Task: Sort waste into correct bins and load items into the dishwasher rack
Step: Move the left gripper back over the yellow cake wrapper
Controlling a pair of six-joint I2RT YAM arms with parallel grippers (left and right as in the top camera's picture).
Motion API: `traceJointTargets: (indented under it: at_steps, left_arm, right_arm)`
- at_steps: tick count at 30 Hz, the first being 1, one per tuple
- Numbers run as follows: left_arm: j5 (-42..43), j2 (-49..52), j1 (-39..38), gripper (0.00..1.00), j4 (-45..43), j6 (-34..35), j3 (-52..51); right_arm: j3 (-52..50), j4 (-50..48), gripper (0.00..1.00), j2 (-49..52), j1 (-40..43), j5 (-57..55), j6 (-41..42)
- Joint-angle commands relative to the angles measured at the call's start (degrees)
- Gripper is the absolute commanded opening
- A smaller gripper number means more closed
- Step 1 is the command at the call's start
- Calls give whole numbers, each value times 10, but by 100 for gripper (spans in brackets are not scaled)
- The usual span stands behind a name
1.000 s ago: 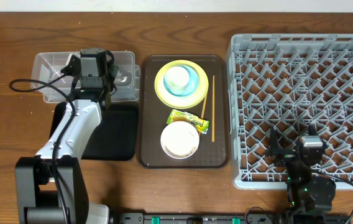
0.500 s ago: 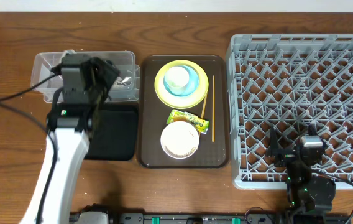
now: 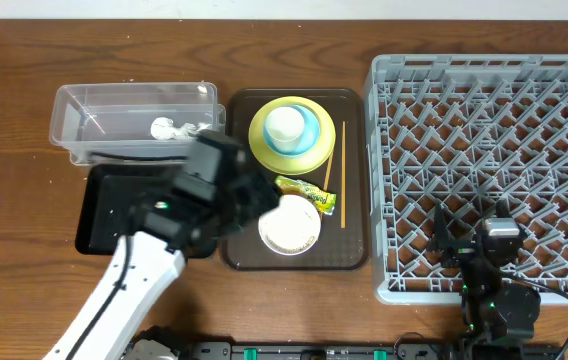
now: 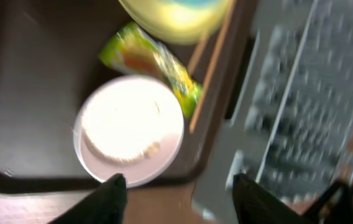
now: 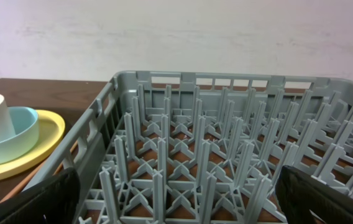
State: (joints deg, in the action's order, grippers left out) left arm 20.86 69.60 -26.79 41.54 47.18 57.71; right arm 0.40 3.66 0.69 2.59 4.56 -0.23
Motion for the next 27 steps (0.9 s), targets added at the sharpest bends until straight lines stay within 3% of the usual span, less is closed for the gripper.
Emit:
traceJointTargets:
  at_steps: [1,3,6,10,14,22,27]
  left_arm:
    - [0,14,-47,53,1,-17,2]
    - [-19,24,-79,53,2,-17,2]
    - [-50,43,-127,38,5,-17,2]
    - [-87,71,-181,31,4,-17,2]
    - [-167,104,-213,6,10,-18,2]
    - [-342,152,-217,6,10,-71,2]
    - [-330,189,-217,6,-1,-71,2]
  right_arm:
    - [-1,2,99,-4,5,4,6]
    - [-1,2,99,-4,5,4,6]
    - [-1,2,99,-4,5,4,6]
    - [-1,2,99,-4,5,4,6]
    - [-1,2,99,-4,5,4,6]
    - [-1,2,99,-4,5,4,6]
    - [-1,2,99,-4,5,4,6]
